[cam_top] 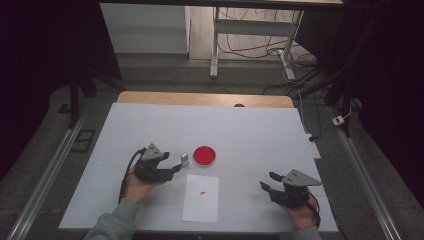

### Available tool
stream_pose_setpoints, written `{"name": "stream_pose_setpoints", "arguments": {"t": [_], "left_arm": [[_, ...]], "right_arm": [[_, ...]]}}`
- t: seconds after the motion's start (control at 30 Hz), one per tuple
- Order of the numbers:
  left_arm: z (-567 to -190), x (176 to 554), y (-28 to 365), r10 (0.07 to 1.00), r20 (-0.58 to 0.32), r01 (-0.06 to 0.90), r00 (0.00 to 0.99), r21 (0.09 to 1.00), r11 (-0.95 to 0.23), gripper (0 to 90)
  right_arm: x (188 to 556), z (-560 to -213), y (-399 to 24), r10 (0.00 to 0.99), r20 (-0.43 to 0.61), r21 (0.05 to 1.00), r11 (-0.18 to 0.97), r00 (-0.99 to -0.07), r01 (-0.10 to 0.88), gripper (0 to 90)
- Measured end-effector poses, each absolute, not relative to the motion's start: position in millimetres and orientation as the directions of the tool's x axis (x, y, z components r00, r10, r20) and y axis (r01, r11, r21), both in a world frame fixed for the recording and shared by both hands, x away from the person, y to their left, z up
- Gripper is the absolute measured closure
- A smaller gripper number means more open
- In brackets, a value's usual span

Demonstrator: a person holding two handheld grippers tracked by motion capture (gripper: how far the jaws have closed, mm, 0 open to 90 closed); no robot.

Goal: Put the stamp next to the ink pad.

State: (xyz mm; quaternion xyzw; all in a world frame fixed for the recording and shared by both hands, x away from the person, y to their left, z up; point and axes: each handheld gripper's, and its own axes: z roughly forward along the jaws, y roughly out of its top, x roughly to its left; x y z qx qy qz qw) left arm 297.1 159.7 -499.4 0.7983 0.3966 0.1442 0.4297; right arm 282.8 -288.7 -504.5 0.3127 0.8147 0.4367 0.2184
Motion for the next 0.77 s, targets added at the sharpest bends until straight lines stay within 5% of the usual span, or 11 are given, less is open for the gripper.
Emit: {"name": "stream_pose_setpoints", "arguments": {"t": [0.77], "left_arm": [[-500.8,241.2,203.6,0.718,-0.139,0.497,0.682,0.808,-0.315,34.0]], "right_arm": [[282.3,-504.6,-288.2,0.661,-0.108,0.855,0.443,-0.742,0.27,48.3]]}}
